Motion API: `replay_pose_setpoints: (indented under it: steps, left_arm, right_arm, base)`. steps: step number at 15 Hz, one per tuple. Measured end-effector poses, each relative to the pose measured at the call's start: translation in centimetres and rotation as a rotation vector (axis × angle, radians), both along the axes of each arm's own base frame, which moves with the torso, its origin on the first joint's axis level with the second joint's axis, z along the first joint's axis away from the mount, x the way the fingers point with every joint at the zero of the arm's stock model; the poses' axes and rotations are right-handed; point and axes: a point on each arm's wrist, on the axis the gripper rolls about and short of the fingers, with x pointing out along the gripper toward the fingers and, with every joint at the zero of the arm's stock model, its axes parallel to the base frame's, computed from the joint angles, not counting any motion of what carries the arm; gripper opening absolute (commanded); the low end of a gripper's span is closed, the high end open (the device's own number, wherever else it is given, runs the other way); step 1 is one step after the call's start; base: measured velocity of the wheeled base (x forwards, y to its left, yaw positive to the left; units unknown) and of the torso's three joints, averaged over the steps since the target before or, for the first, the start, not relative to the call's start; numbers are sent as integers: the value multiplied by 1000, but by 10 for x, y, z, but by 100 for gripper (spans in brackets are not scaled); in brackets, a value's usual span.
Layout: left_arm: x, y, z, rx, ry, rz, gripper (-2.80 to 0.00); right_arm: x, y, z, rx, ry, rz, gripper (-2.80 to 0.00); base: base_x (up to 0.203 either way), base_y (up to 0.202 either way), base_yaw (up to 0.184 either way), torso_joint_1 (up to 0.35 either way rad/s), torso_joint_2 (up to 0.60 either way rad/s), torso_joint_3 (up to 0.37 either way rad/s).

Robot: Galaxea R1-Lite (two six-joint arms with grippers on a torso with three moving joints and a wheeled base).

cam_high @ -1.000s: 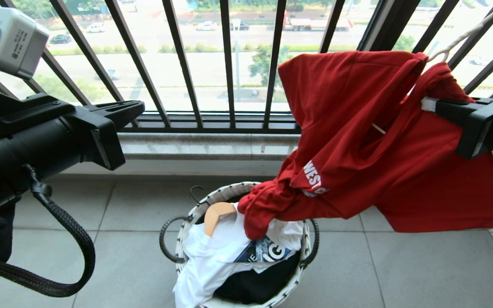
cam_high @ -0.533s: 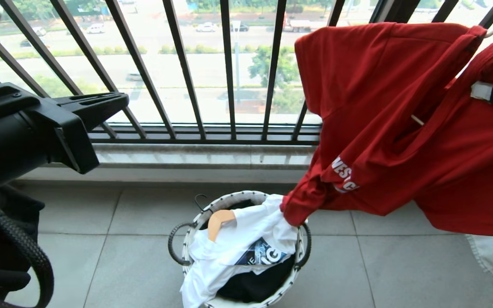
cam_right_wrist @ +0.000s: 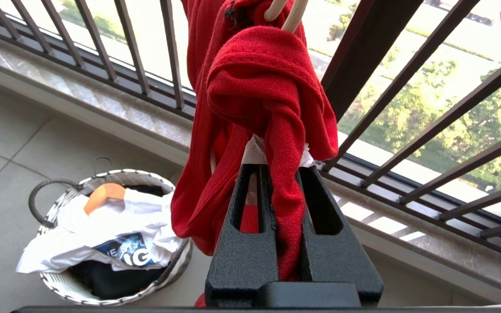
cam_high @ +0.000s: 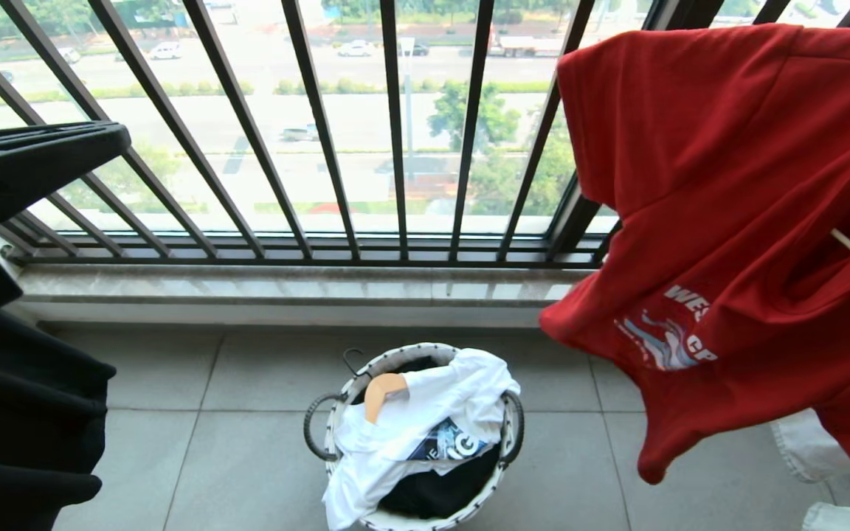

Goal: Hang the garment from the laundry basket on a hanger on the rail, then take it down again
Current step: Hang the clothes rack on the clothesline

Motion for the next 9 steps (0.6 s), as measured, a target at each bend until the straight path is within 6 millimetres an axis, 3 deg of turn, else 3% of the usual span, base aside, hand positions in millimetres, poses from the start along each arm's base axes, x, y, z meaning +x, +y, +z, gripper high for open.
replay_pose_setpoints:
  steps: [5, 9]
  left_arm:
    - [-5, 3, 1, -4, -11, -2, -280]
    - [-6, 4, 1, -6, -15, -1, -280]
  right_arm:
    - [-32, -10, -12, -7, 23, 0, -280]
    - [-46, -14, -26, -5, 18, 1, -280]
  base:
    - [0, 0, 0, 244, -559, -312]
    - [0, 0, 0, 274, -600, -326]
